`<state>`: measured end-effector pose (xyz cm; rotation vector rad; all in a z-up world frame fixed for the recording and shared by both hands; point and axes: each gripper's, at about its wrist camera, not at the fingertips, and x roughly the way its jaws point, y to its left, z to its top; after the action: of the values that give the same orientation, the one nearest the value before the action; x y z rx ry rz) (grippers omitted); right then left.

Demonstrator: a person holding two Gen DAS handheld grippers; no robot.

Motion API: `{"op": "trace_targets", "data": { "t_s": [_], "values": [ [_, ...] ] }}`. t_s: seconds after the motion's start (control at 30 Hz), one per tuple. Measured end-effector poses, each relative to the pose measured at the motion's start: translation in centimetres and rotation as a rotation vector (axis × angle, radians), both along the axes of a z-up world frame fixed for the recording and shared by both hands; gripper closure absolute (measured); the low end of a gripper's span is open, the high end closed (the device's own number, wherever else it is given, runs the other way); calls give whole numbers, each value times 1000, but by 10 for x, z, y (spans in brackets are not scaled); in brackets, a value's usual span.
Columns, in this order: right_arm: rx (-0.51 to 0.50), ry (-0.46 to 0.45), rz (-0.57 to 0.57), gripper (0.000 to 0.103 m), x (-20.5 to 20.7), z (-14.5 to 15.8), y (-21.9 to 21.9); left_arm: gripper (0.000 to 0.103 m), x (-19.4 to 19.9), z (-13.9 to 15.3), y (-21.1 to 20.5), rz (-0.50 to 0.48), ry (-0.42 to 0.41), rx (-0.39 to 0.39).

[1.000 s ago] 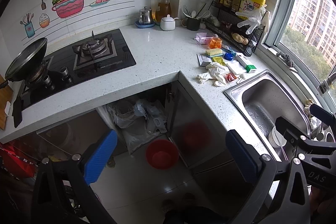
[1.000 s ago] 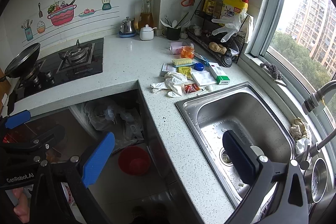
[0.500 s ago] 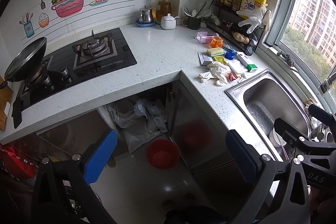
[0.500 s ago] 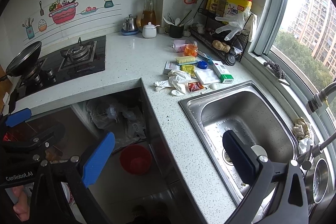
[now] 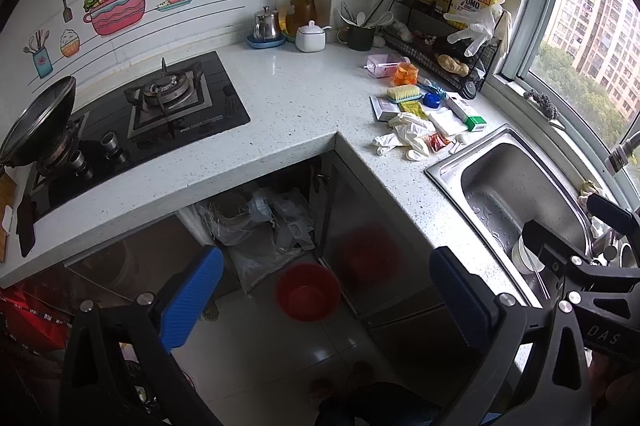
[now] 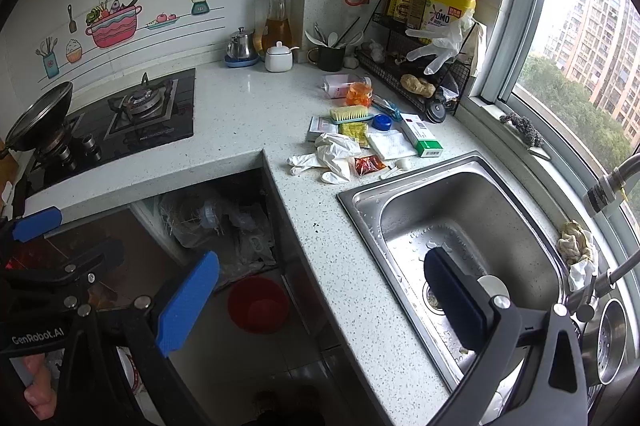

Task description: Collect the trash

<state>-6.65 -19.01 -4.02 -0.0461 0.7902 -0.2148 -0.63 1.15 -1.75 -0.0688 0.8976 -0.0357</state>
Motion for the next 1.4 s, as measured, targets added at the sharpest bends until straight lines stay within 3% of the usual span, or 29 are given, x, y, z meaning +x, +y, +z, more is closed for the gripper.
{"op": "trace_targets", "data": {
  "t_s": [0.2, 0.5, 0.8, 1.03, 1.13, 1.33, 1.4],
  "values": [
    [3, 6, -25, 0, 22, -4, -12, 0, 35, -5, -7, -30, 17, 1],
    [-7, 37, -24, 0, 91, -20, -49, 0, 129, -32, -17, -60, 65, -27],
    [-21, 94, 68, 0, 189, -59, -85, 0, 236, -84, -15, -51, 125, -68],
    [-6, 204, 167, 0, 255, -108, -95, 0, 290, -135, -6, -8, 188, -29],
    [-8, 250, 204, 11, 272, -125, -92, 0, 302, -151, 2, 13, 212, -13],
    [26, 322, 242, 15, 285, -148, -88, 0, 312, -165, 9, 31, 240, 2],
    [63, 353, 245, 30, 288, -154, -87, 0, 313, -167, 8, 23, 245, 13]
  ]
}}
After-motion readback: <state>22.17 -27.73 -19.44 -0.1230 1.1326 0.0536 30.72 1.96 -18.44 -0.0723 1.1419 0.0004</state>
